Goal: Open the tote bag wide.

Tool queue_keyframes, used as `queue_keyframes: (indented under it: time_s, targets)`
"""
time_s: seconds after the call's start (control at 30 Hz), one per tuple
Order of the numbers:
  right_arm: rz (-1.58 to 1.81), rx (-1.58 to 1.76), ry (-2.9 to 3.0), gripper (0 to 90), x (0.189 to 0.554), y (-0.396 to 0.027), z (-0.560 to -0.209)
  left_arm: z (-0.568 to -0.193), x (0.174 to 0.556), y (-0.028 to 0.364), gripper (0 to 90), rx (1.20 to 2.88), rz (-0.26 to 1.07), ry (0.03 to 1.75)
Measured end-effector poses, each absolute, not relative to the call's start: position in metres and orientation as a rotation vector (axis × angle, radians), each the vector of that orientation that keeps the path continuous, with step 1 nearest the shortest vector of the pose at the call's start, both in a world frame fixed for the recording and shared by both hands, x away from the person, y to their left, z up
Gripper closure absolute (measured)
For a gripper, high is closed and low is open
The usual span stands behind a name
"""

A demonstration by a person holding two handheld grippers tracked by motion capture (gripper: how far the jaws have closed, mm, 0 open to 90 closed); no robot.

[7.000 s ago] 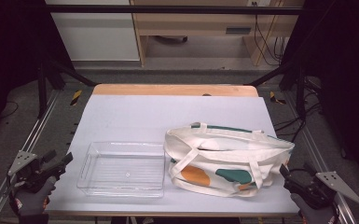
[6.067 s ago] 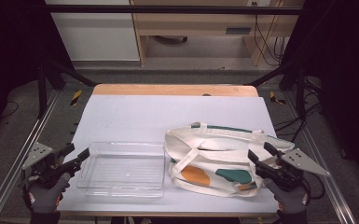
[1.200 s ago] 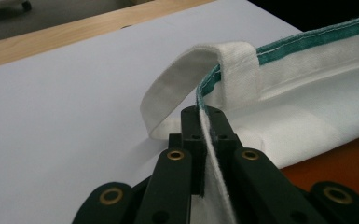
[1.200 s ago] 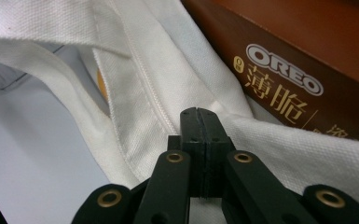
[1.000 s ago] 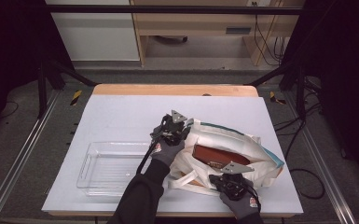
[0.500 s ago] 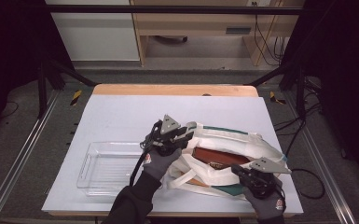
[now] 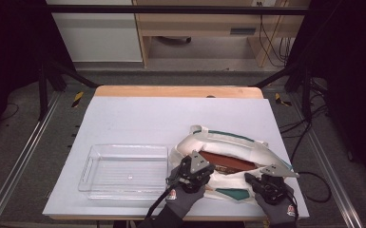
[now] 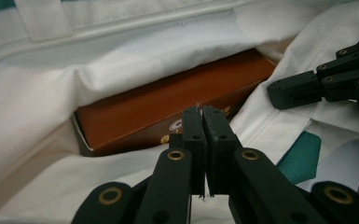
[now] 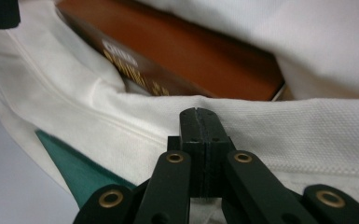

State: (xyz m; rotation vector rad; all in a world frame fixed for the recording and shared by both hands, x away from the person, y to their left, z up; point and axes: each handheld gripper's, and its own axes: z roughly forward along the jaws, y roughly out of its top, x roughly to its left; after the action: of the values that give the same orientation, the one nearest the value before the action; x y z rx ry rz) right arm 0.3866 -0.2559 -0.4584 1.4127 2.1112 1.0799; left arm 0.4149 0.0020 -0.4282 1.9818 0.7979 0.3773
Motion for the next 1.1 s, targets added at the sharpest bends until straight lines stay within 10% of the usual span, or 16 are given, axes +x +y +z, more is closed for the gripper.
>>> queue_keyframes:
  time_s: [0.7,1.1]
  targets:
    - [1.197,1.305,1.928,75.8,0.382,-0.271,-0.421,-0.485,0.404,-0.012,87.9,1.976,0.385,0.831]
    - [1.045,1.411,1.962,90.0,0.413,-0.266,-0.437,-0.486,0.405,-0.015,88.2,2.016,0.393,0.844]
